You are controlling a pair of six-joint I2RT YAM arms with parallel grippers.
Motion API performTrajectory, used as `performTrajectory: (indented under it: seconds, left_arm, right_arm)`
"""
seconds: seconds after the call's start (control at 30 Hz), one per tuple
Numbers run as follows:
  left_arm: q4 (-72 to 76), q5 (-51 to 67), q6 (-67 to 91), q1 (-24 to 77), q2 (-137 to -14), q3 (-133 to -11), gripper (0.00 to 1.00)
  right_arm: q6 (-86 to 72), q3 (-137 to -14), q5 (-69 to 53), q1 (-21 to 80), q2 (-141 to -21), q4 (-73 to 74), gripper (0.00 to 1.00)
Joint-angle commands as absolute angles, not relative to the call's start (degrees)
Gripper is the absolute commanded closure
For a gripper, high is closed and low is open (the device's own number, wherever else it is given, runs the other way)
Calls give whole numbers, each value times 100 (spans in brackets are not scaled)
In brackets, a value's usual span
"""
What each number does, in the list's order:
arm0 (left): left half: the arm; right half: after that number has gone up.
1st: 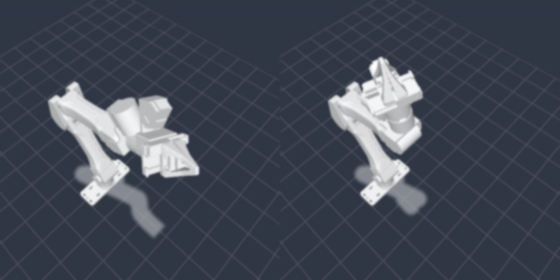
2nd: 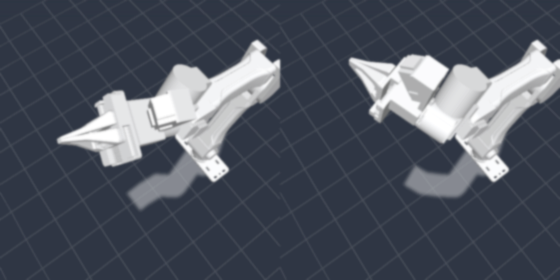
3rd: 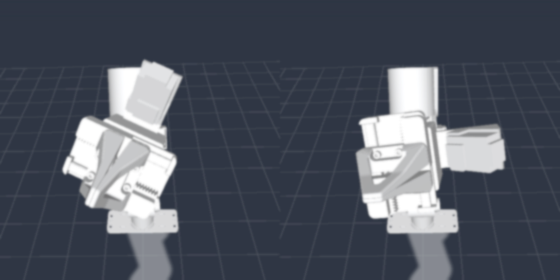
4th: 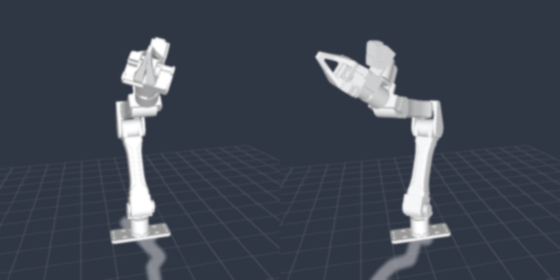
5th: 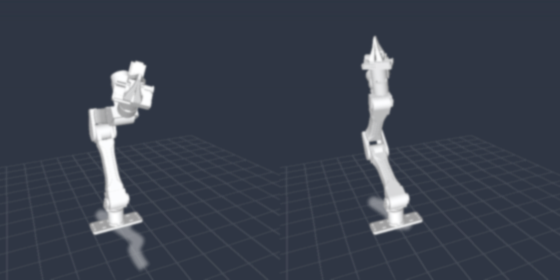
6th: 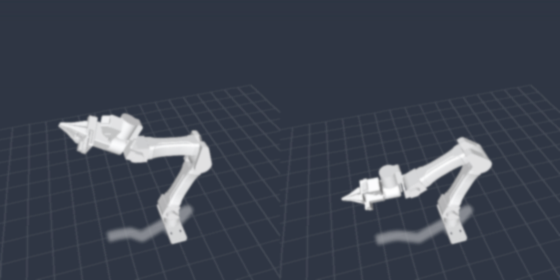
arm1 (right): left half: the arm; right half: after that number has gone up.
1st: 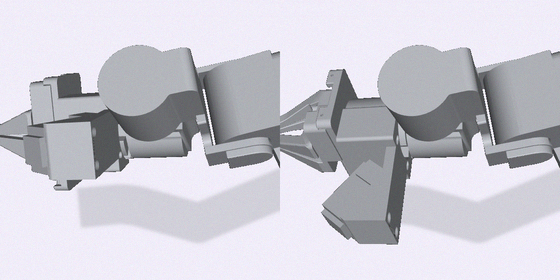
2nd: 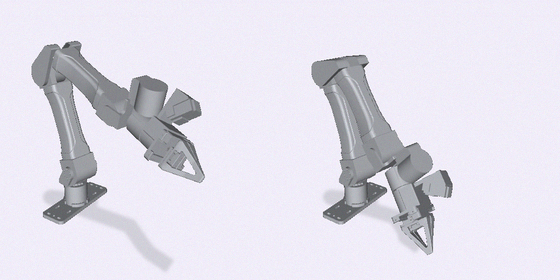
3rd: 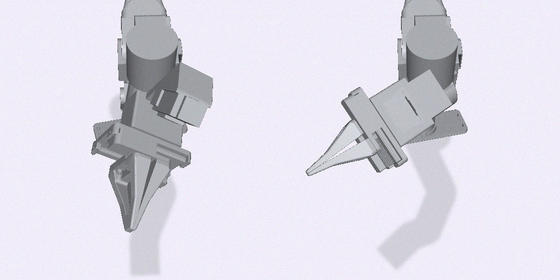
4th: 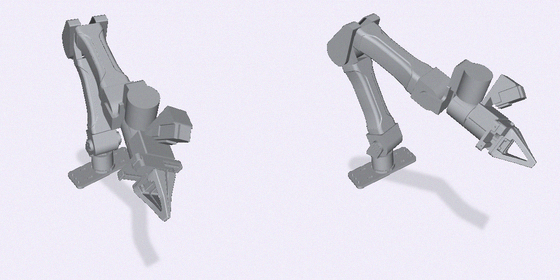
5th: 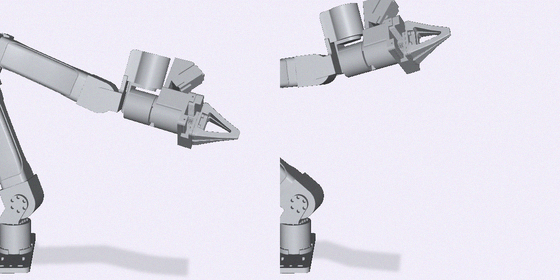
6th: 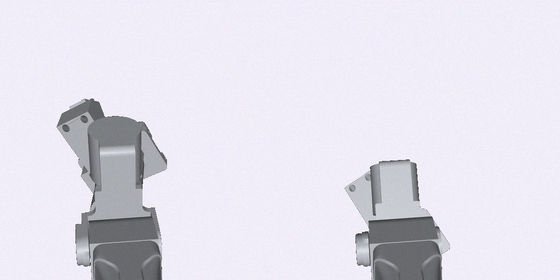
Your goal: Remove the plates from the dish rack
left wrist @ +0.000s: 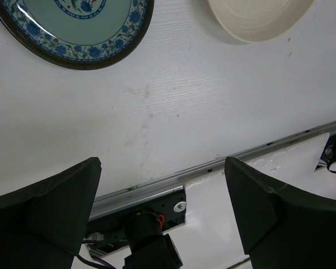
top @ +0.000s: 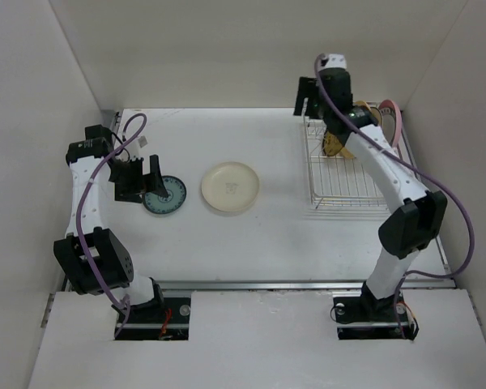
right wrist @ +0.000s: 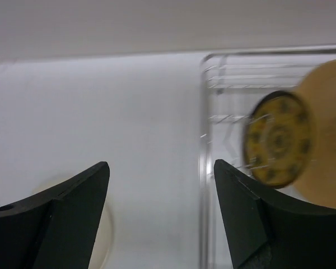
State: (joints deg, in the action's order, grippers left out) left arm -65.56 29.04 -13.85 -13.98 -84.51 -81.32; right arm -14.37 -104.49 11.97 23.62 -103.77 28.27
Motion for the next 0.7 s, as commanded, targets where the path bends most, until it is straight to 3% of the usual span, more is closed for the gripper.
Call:
performTrajectory:
  seconds: [0.0,0.33,0.47,0.6,0.67]
  left_arm:
    - [-6592,2900,-1362,-1406,-8244,-8016,10]
    - [-6592,2848,-1362,-1406,-8244,-8016,10]
    - [-6592,2848,-1362,-1406,-8244,-8016,10]
    - [-6592,2848,-1362,-1406,-8297,-8016,10]
    - [-6592,2848,-1362,-1406,-8297,-8016,10]
  right_arm:
    - [-1134,-10739,3015,1752,-10502,3322,19]
    - [-1309,-10820,3190,968,-11259,3613,27]
    - [-1310,-10574,2639,765,-11312,3437,28]
    - [-1310,-10573,2093,712,-11619,3384,41]
    - [-1310,-10573,1952,712,-11777,3384,53]
